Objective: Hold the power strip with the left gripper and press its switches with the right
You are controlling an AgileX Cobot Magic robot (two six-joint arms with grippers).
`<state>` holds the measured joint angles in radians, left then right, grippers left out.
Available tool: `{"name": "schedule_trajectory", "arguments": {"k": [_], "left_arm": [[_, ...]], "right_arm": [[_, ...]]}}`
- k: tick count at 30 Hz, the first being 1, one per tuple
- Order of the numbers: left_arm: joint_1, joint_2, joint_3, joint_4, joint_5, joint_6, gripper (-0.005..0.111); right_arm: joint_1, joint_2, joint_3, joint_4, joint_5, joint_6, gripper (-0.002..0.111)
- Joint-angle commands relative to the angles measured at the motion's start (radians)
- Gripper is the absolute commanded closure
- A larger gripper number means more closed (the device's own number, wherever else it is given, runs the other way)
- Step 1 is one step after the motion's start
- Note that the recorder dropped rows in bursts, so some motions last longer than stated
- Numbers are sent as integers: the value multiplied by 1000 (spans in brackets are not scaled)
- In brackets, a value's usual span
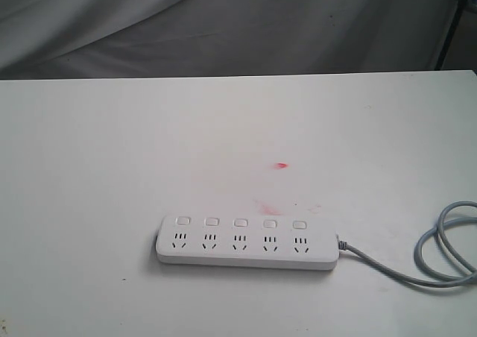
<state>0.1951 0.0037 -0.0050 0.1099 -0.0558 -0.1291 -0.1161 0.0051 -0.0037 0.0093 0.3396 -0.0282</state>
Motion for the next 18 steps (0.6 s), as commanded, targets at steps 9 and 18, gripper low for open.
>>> {"name": "schedule_trajectory", "arguments": {"k": [9, 18], "left_arm": [[3, -4, 5, -26, 153, 33, 107], [3, -4, 5, -26, 339, 30, 107]], "right_arm": [[-3, -5, 4, -9, -2, 0, 101], [-3, -5, 4, -9, -2, 0, 101]]}}
